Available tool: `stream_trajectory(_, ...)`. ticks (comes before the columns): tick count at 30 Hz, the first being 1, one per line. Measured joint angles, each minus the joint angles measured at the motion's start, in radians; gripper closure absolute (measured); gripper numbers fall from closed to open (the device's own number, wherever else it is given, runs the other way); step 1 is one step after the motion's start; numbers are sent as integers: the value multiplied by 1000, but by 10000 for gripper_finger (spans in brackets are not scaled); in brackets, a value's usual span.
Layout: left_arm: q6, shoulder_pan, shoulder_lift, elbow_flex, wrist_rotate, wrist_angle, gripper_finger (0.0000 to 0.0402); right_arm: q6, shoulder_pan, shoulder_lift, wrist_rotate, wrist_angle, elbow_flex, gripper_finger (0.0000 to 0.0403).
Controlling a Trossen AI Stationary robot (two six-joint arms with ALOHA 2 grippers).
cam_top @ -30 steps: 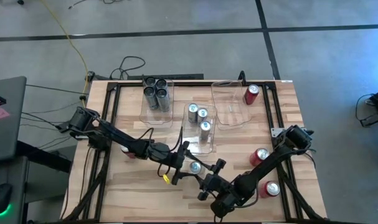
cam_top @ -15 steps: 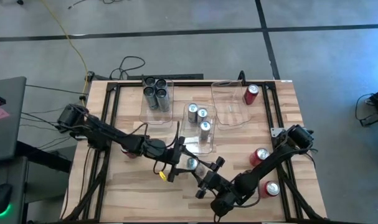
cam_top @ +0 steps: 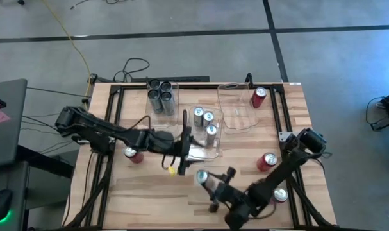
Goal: Sort soda cans
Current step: Put the blue soda can into the middle transparent bin
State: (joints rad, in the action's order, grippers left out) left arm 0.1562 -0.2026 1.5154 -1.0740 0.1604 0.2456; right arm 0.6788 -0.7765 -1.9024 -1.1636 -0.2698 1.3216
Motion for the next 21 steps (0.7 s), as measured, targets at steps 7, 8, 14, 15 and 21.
stream_trajectory(7, -19, 1, -3, -1, -34, -78, 174, 15, 1, 0, -74, -14, -24, 168)
stream_trajectory(8, -9, 4, -16, 0, -53, -94, 174, 27, 3, 0, -97, -16, -33, 168)
stream_trajectory(14, 10, 8, -77, 7, -330, -141, 169, 138, 5, 0, -160, -58, -62, 168)
stream_trajectory(15, 14, 8, -82, 19, -356, -138, 166, 143, 3, 0, -165, -57, -66, 168)
stream_trajectory(21, 37, 10, -20, 84, -318, -31, 134, 141, 9, 0, -197, -41, -68, 168)
